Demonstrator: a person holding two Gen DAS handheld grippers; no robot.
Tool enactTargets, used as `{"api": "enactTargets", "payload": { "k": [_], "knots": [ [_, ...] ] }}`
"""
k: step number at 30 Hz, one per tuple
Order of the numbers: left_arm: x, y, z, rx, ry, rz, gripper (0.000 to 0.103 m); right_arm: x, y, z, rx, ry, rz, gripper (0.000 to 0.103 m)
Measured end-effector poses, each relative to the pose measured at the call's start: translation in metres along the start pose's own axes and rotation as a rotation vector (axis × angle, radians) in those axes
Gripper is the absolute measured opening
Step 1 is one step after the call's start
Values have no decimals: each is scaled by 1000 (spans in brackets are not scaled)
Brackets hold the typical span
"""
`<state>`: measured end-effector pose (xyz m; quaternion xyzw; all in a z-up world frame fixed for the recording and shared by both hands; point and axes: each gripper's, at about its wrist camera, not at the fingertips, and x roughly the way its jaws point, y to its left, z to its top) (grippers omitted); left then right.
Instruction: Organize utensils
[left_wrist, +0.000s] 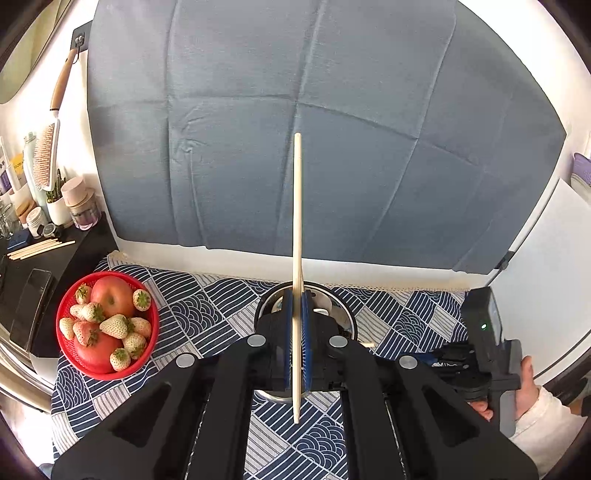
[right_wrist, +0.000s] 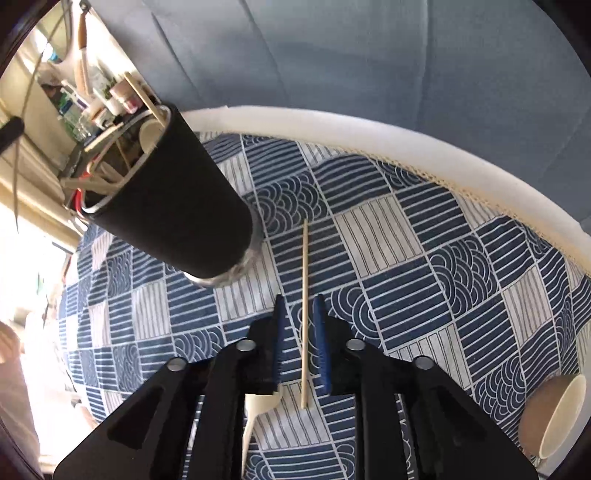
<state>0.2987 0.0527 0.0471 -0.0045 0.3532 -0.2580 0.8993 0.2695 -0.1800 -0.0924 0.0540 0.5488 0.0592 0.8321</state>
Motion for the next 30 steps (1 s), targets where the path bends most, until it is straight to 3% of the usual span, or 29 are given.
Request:
{"api": "enactTargets", "payload": {
  "k": [1,7,16,18,19,20,24,30],
  "knots": [
    [1,1,1,-1,-4,-4,5,9,0,-2,-2,16,-7,31],
    [8,10,6,-20,-53,-87,5,52,7,-10,-30,100,-66,31],
    [26,15,12,-18,-82,-165,5,81,16,-19,-81,105,-174,31],
    [28,15,14,-16,-91,-185,5,81,16,-21,-71,101,-172,29],
    [29,15,14,-15,-97,-190,5,81,15,-21,-74,101,-175,21],
    [30,14,15,-12,-101,-194,5,82,18,-22,-83,103,-175,5],
    [36,10,17,8,-106,-212,5,81,18,-30,-84,93,-195,4],
    [51,17,15,-4,-97,-232,5,66,-14,-33,96,88,-72,4]
  ]
}}
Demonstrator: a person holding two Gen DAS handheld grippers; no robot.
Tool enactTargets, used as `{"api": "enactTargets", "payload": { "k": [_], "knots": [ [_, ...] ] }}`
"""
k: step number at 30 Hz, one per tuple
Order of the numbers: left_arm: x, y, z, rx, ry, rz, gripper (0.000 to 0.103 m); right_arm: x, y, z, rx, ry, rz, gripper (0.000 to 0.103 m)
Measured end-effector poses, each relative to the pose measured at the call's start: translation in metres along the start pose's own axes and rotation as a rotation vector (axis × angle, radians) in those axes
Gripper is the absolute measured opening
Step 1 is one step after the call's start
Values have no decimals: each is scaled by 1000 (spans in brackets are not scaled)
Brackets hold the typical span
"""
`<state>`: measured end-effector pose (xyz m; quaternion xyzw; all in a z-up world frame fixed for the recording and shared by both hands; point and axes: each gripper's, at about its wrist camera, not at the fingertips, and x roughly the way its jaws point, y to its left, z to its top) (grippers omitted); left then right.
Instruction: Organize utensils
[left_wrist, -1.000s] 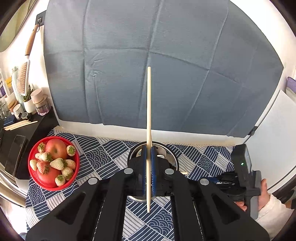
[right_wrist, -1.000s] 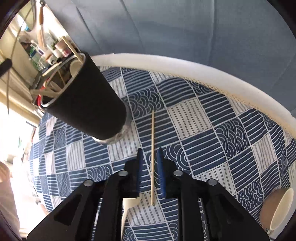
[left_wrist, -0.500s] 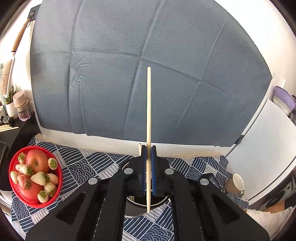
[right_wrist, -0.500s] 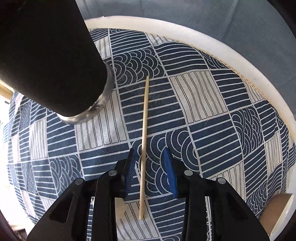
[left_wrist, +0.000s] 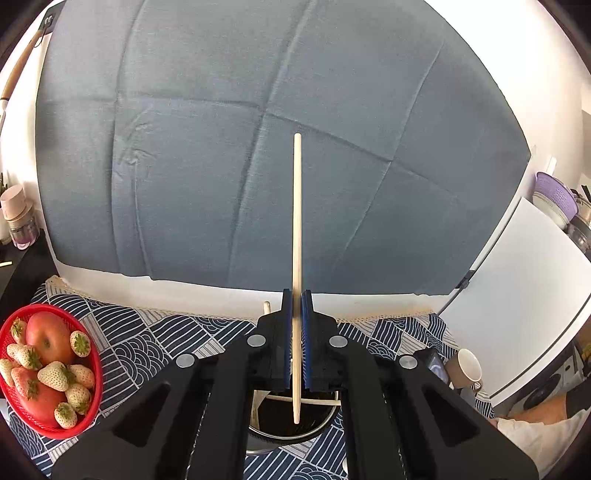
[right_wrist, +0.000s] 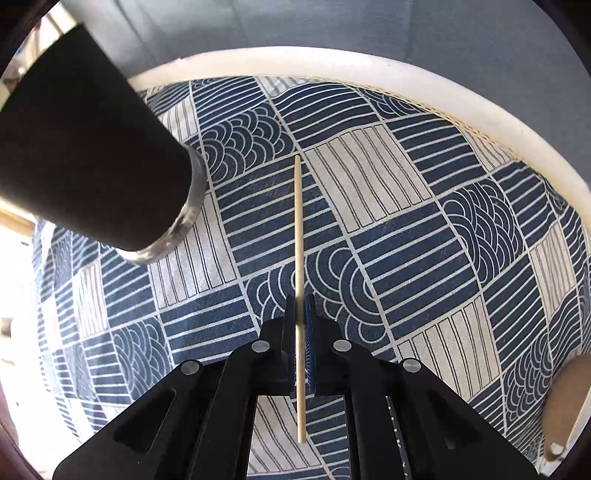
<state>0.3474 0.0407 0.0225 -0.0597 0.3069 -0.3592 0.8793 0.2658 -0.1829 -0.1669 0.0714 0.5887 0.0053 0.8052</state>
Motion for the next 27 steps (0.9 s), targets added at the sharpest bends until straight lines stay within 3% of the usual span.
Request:
{"api": "enactTargets", "payload": {
  "k": [7,17,27],
  "knots": [
    [15,16,-11,-34,28,-19,5,-55,-18,23,64,-131,81,4],
    [20,26,-23,-44,50,-23,5,-134,14,81,-107,-368,148,4],
    [19,34,-32,-97,26,-43,5,-158,47,111,-215,-500,373,5]
  ]
}}
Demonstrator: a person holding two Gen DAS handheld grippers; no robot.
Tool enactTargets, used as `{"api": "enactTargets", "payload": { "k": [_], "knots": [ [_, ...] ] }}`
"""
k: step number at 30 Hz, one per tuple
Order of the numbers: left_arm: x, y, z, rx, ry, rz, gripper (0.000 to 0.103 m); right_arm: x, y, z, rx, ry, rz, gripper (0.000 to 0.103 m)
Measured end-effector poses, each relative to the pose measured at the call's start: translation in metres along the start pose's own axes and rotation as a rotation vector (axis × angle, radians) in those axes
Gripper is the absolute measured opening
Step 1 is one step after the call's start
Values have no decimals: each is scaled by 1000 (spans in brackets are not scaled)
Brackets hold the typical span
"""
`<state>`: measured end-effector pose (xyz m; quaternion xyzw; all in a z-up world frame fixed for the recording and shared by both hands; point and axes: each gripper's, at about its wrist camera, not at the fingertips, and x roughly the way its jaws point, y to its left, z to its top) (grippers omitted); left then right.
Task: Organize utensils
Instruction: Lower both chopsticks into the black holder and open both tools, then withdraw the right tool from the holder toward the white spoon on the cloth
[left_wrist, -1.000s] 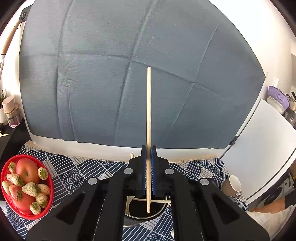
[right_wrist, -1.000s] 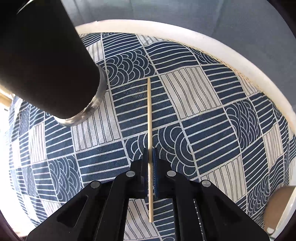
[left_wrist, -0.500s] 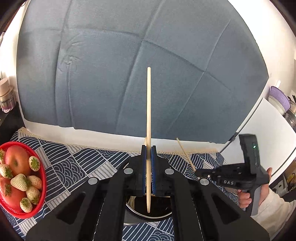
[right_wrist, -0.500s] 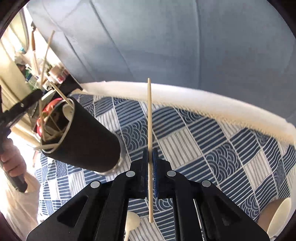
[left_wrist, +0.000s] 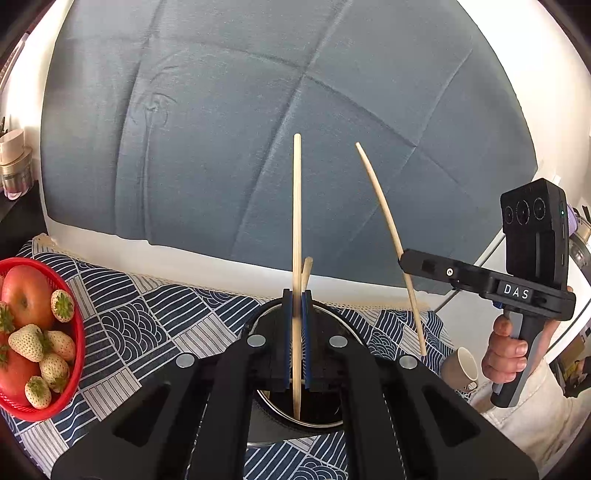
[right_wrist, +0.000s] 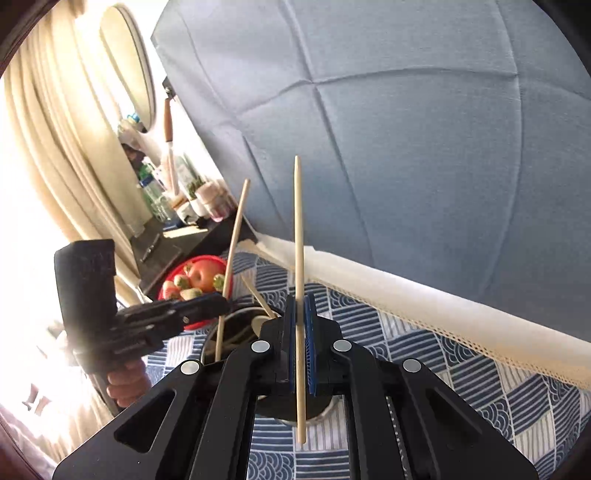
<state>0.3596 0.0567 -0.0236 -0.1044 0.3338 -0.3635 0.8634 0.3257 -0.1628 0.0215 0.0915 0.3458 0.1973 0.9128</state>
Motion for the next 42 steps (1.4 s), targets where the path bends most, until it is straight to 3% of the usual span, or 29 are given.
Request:
{"api": "enactTargets", "payload": {
  "k": [2,5,10,15,19,26,28,30,35,37,38,39,41,42],
  "knots": [
    [-1,2,-2,-6,-8,-4,5,4,3,3,2,-19,37,5],
    [-2,4,-4,-12,-14,-10,5,8,6,3,23,-67,158,5],
    [-6,4,-9,-19,-38,-19,5,16,15,3,3,-133,253,5],
    [-9,-3,-17,23,-57,-15,5,26,21,-4,-53,-185,287,5],
    [-12,-2,-24,17,-62,-14,5,38,19,-14,-47,-146,296,5],
    [-18,-6,-34,21,-35,26,6,33,25,-25,-83,-88,217,5],
    [-23,-10,-35,34,-29,40,14,28,28,-27,-97,-74,205,5],
    [-30,-15,-36,42,-43,60,35,22,32,-29,-107,-66,188,8],
    [-49,-25,-42,47,-48,109,63,-4,39,-36,-140,-84,154,11],
    [-58,-29,-47,44,-45,133,74,-14,41,-40,-149,-83,136,31],
    [-62,-31,-49,40,-45,148,82,-20,42,-41,-153,-83,125,49],
    [-65,-33,-52,37,-45,162,88,-25,43,-43,-156,-82,121,57],
    [-73,-38,-58,35,-51,195,94,-34,45,-48,-164,-78,114,59],
    [-75,-41,-61,34,-50,207,97,-38,46,-51,-170,-73,107,65]
  ]
}}
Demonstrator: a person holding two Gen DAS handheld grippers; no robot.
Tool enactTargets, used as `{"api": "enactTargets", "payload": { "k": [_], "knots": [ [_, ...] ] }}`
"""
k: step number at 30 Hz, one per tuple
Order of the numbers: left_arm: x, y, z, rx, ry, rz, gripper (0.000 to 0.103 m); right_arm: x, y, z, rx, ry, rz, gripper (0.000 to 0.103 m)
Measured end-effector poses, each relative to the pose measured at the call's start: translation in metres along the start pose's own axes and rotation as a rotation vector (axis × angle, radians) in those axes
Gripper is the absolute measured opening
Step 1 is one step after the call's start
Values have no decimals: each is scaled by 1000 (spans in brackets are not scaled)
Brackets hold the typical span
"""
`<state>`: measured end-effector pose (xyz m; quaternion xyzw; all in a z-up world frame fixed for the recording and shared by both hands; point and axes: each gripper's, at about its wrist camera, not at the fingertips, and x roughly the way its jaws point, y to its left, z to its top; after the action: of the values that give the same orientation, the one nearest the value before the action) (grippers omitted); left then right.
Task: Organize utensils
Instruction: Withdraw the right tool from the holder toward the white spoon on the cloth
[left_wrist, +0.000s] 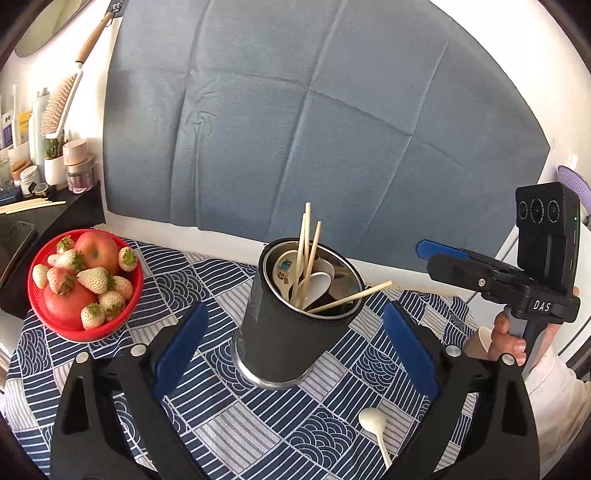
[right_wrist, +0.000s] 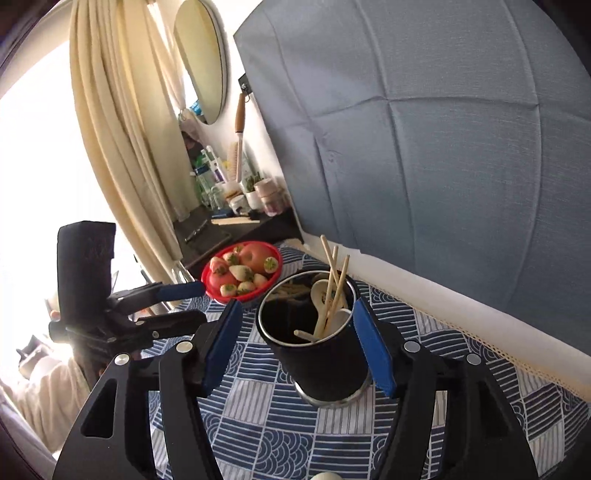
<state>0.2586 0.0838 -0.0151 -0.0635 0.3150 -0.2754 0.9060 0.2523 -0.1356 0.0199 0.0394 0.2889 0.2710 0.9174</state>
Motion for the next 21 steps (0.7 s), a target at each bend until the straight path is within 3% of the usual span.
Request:
{"api": "enactTargets", "payload": {
  "k": [3,21],
  "knots": [
    [-7,-4,-9,0,15,29,97,-13,2,-12,-12,9,-35,86],
    [-23,-21,-86,-75,94,176,97,14,-5,-130,58,356,-143,87]
  ]
}}
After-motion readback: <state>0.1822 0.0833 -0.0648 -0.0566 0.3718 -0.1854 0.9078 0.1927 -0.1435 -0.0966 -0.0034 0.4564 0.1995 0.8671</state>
